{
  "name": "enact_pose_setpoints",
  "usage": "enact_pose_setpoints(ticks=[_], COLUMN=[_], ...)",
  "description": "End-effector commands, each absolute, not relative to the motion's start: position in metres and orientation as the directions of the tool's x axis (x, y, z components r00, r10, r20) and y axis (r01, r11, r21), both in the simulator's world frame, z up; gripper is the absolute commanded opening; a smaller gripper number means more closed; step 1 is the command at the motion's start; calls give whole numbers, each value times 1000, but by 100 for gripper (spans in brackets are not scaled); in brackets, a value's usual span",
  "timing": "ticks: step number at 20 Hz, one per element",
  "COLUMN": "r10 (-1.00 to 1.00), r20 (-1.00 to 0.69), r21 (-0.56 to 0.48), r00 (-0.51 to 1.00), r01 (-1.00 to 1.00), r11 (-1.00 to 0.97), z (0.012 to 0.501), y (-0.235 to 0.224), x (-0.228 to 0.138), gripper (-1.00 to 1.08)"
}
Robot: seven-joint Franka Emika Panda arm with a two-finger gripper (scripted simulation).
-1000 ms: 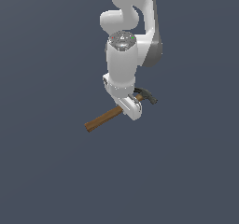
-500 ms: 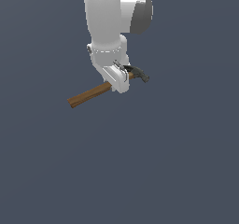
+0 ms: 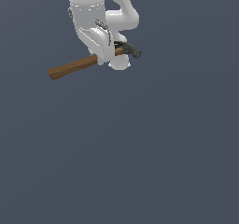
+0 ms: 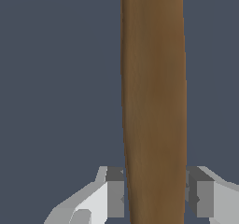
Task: Pick up the object and move it to a goal position.
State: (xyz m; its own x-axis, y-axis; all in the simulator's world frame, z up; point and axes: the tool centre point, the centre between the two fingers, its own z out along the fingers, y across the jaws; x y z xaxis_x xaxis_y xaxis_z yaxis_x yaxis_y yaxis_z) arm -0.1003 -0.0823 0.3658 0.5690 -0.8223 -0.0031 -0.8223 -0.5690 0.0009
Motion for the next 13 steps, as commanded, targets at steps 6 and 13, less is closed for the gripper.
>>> enact_pose_setpoints(ticks=[6,13], r10=[-822,-821], r20=[-1,0], r21=[0,0], r00=[570,571], r01=[-822,-821], r11=[-570,-571], z=[409,420], y=[-102,-108], x=[-118,-122], gripper=[-100,-100])
